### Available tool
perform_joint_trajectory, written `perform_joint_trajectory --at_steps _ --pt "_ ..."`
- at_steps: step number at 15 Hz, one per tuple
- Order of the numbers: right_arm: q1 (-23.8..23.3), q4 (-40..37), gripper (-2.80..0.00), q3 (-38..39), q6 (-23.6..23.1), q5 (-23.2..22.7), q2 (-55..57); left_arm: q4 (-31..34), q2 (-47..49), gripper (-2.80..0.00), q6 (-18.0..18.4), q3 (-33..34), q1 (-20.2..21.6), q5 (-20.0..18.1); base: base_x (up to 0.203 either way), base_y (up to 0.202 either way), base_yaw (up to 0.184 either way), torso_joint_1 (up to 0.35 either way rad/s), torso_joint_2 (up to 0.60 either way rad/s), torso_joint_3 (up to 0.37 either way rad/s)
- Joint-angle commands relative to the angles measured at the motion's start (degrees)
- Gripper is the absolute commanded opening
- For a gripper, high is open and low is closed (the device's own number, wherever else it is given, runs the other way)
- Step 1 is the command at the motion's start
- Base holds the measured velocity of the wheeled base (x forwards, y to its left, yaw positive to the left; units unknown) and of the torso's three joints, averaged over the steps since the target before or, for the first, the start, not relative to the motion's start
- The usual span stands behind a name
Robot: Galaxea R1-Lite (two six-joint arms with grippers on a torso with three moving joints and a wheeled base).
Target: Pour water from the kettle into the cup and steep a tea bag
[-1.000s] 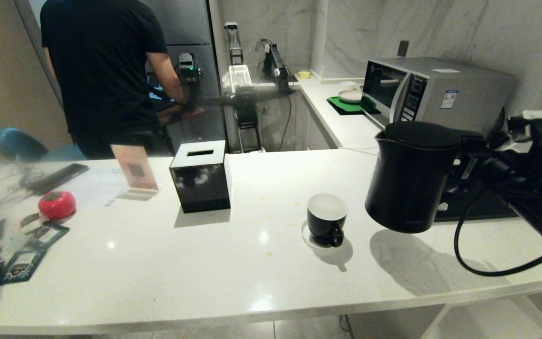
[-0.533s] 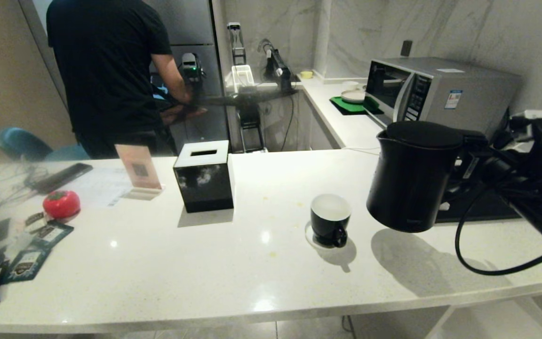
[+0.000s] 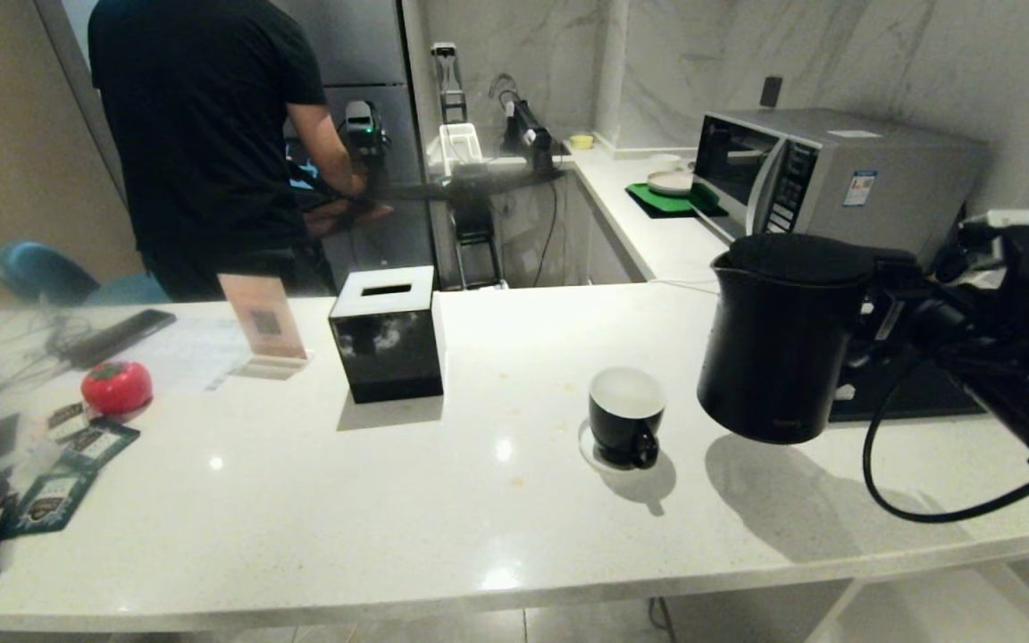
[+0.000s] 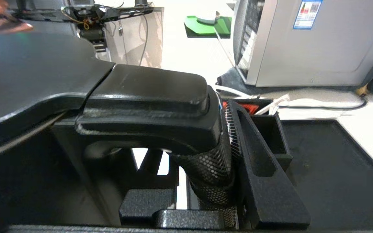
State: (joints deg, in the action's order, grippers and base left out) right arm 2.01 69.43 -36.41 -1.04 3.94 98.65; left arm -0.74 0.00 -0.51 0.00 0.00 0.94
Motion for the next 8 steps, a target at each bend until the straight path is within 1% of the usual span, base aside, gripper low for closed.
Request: perform_joint_trajectory --at_steps 1,4,8 --pt "0.47 0.36 -2.8 -0.09 -0.25 0.02 0.38 -0.05 0.09 -2.8 -0.02 0.0 0.0 0.03 0.0 0.0 0.0 0.0 0.0 0.0" --pt "1.32 0.29 -2.8 -0.41 -2.2 0.02 0.85 -0.05 0.05 -2.8 -0.02 0.0 -0.06 0.03 0.0 0.0 0.0 0.0 0.0 0.0" --pt "1.59 -0.68 -2.8 -2.16 -2.9 0.11 1.64 -0.05 0.09 -2.8 -0.02 0.0 0.0 0.03 0.0 0.0 0.0 0.0 0.0 0.0"
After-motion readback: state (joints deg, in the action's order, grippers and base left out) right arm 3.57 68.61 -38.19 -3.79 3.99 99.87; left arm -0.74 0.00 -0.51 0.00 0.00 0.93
